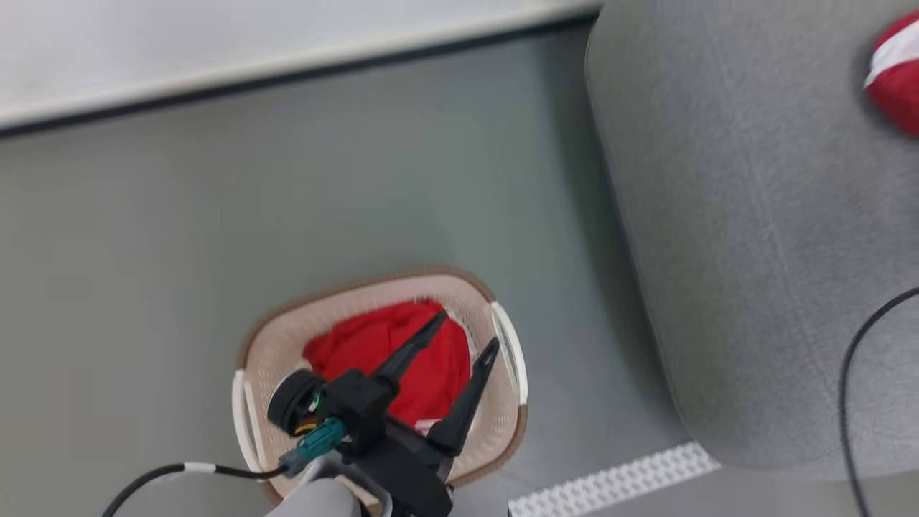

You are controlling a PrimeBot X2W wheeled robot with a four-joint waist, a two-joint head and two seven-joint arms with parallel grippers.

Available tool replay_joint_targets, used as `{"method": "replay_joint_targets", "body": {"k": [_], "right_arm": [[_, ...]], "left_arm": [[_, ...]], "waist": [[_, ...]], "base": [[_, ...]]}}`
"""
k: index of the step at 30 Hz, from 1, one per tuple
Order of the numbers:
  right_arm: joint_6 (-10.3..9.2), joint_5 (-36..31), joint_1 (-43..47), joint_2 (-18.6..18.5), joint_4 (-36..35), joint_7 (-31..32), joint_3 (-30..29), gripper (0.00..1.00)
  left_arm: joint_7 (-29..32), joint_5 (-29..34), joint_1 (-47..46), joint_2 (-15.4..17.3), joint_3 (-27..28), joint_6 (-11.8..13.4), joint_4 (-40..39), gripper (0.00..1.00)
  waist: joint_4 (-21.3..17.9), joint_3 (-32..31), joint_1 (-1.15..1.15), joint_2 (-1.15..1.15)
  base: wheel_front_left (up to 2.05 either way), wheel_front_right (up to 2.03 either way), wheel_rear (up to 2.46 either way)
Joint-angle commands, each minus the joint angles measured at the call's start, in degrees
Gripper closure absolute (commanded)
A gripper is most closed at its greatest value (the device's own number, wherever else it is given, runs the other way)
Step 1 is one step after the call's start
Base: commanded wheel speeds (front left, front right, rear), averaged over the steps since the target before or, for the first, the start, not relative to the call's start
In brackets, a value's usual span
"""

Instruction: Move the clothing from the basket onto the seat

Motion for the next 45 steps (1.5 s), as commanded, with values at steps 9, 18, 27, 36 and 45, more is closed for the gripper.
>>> {"method": "replay_joint_targets", "body": {"k": [9, 18, 27, 36, 45], "right_arm": [[-0.04, 9.6, 17.0, 2.6, -13.4, -2.1, 10.2, 0.0], [-0.04, 9.2, 33.5, 6.6, -32.1, -3.2, 7.6, 0.0], [-0.04, 4.0, 46.2, 17.7, -45.6, -1.6, 1.7, 0.0], [-0.02, 2.6, 55.9, 28.1, -50.3, -3.1, 1.8, 0.0], [-0.02, 1.5, 58.5, 29.6, -49.2, -4.3, 5.4, 0.0]], "left_arm": [[-4.6, -4.0, 9.4, -0.2, 5.7, 3.1, 7.5, 0.0], [-5.2, -2.1, 17.5, 0.3, 13.9, 5.4, 9.2, 0.0], [-5.2, 1.1, 24.8, -0.3, 24.0, 6.1, 6.7, 0.0], [-5.2, 5.7, 30.6, -1.8, 33.6, 2.6, 3.7, 0.0], [-5.2, 11.4, 36.8, -6.4, 41.5, -4.8, 1.8, 0.0]], "waist": [[3.4, -19.8, 0.01, 0.0], [6.6, -25.7, 0.01, 0.0], [9.9, -28.1, 0.01, 0.0], [13.0, -29.6, 0.01, 0.0], [13.9, -30.6, 0.01, 0.0]], "base": [[0.0, 0.0, 0.0], [0.0, 0.0, 0.0], [0.0, 0.0, 0.0], [0.0, 0.0, 0.0], [0.0, 0.0, 0.0]]}}
